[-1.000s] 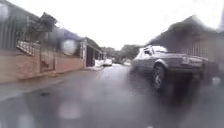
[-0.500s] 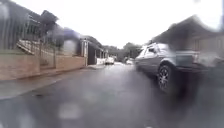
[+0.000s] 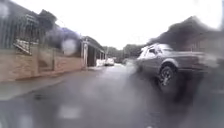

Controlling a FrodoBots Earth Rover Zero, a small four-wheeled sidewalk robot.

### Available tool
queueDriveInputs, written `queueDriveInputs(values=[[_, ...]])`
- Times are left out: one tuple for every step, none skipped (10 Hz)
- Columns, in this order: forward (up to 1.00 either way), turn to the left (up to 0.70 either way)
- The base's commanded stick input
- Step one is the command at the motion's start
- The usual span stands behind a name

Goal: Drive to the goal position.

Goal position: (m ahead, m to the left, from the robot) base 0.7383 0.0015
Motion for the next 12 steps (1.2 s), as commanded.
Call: queueDriveInputs(values=[[0.70, 0.00], [0.70, 0.00], [0.70, 0.00], [0.70, 0.00], [0.70, 0.00], [0.70, 0.00], [0.70, 0.00], [0.70, 0.00], [0.70, 0.00], [0.70, 0.00], [0.70, 0.00], [0.70, 0.00]])
